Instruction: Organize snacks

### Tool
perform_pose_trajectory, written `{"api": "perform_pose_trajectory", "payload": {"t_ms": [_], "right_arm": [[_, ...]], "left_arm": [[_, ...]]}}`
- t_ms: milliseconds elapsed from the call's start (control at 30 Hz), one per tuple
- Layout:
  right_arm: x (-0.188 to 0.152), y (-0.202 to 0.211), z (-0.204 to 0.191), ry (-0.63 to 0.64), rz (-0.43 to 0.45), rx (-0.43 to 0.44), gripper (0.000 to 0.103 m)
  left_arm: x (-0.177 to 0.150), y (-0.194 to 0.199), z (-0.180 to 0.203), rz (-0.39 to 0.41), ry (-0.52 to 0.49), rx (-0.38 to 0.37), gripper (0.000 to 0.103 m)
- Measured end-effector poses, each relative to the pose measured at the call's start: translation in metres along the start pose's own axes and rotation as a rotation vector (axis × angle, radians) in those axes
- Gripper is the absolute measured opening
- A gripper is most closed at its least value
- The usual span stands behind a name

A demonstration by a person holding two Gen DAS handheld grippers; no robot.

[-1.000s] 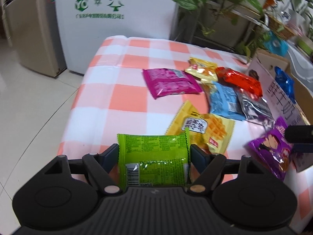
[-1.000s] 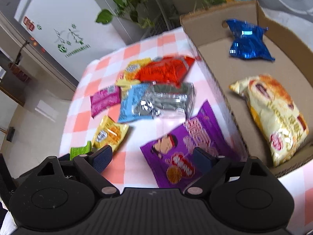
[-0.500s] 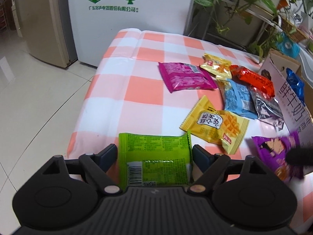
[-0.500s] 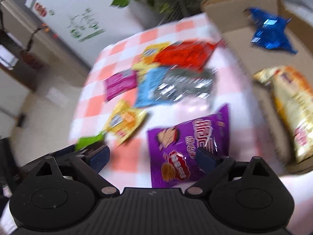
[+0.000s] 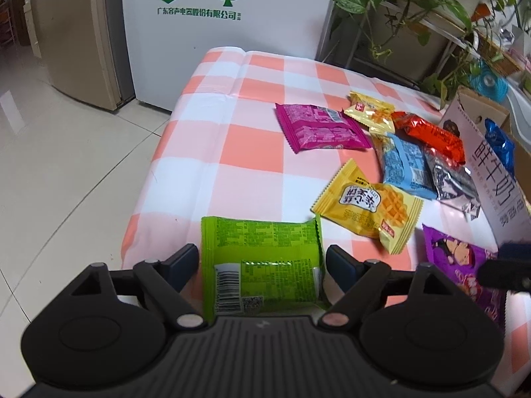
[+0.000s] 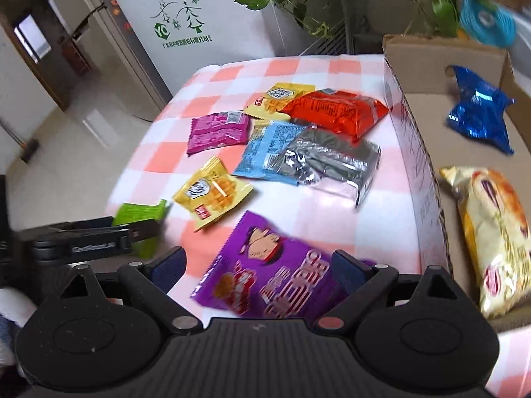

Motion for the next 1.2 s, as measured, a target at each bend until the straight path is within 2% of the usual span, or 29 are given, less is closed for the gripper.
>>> {"api": "perform_pose_trajectory", "payload": {"t_ms": [133,333,433,533,633,800,1000,1067,1200], "right_arm": [[0.000,-0.009,0.002,0.034,-0.011,-0.022,0.098],[-0.019,-0.008,-0.011,0.077,-0.137,0.070,0.098],[-0.028,0.002,-0.026,0.177,-0.143,0.094,0.098],[-0.028,0.007,-0.034,0.277,-0.092,0.029,0.098],[-0.024,0.000,-0.030,0.258,-0.086,-0.010,0.098],[-0.017,-0.014,-0.032,0.239,-0.084,-0.007,0.098],[-0.022,-0.036,-0.031,0.257,-0.125,-0.077,0.098],[-0.024,-0.041,-0.032,0.284,-0.120,-0.095,0.103],[-0.028,-0.045,-0.037,0.340,-0.100,-0.113,0.103]], "left_arm": [[-0.004,-0.001,0.004,-0.011,-0.060,0.022,0.084],[-0.010,0.002,0.005,-0.035,-0.123,0.034,0.084],[-0.010,0.006,0.003,-0.028,-0.103,0.019,0.084],[-0.005,0.010,0.001,0.011,-0.089,0.014,0.084],[-0.001,0.009,0.006,0.036,-0.113,0.021,0.085],[-0.003,-0.006,0.010,0.007,-0.130,0.032,0.087],[-0.005,-0.013,0.013,0.004,-0.152,0.035,0.103],[-0.006,-0.013,0.014,0.007,-0.156,0.028,0.103],[-0.006,-0.014,0.014,0.008,-0.154,0.025,0.103]]}}
Point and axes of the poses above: each gripper's, at about its wrist camera, not at the fingertips, and y roughly against the way its jaws point, z to its right, x to its top, the point moved 4 cm from there along -y, roughly the way its jaws point, and after that the axes turned 1 degree about -x, right-handed, at the moved point
